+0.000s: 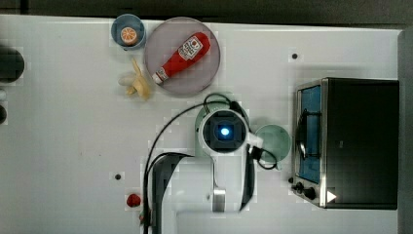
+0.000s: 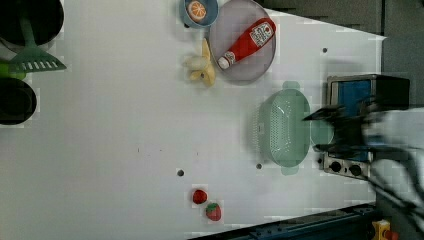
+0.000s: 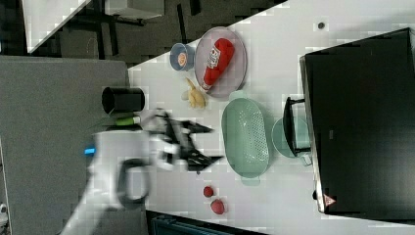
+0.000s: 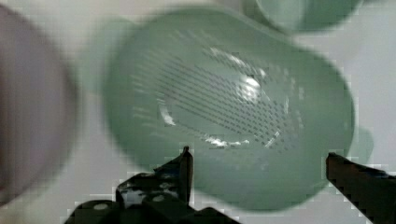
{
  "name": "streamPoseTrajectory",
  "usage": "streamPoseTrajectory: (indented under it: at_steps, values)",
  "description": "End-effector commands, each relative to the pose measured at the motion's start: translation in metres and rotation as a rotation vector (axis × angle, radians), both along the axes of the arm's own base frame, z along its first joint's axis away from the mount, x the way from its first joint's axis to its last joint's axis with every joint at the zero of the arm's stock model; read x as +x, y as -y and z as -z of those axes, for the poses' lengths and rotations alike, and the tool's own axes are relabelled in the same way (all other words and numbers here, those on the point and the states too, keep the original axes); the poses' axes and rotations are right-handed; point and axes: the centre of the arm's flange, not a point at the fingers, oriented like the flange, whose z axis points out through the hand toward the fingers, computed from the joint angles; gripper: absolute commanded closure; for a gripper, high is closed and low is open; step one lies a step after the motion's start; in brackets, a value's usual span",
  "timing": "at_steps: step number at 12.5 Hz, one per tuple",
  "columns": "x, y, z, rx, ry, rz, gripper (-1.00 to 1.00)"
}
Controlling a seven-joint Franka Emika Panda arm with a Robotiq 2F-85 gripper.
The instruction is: Drag strainer right to left.
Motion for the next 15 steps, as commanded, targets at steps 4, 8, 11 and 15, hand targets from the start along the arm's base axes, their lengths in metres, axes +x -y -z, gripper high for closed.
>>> streamPoseTrajectory:
  at_steps: [4,8,11,15]
  values:
    - [0.009,-0.009,0.083,-0.021,0.098,0.272,-1.00]
    - [0.008,-0.026,0.131,-0.007,0.131,0.309,-1.00]
    - [0.004,-0.040,0.145,0.000,0.113,0.285,-1.00]
    - [0.003,-0.067,0.145,0.014,0.108,0.241,-1.00]
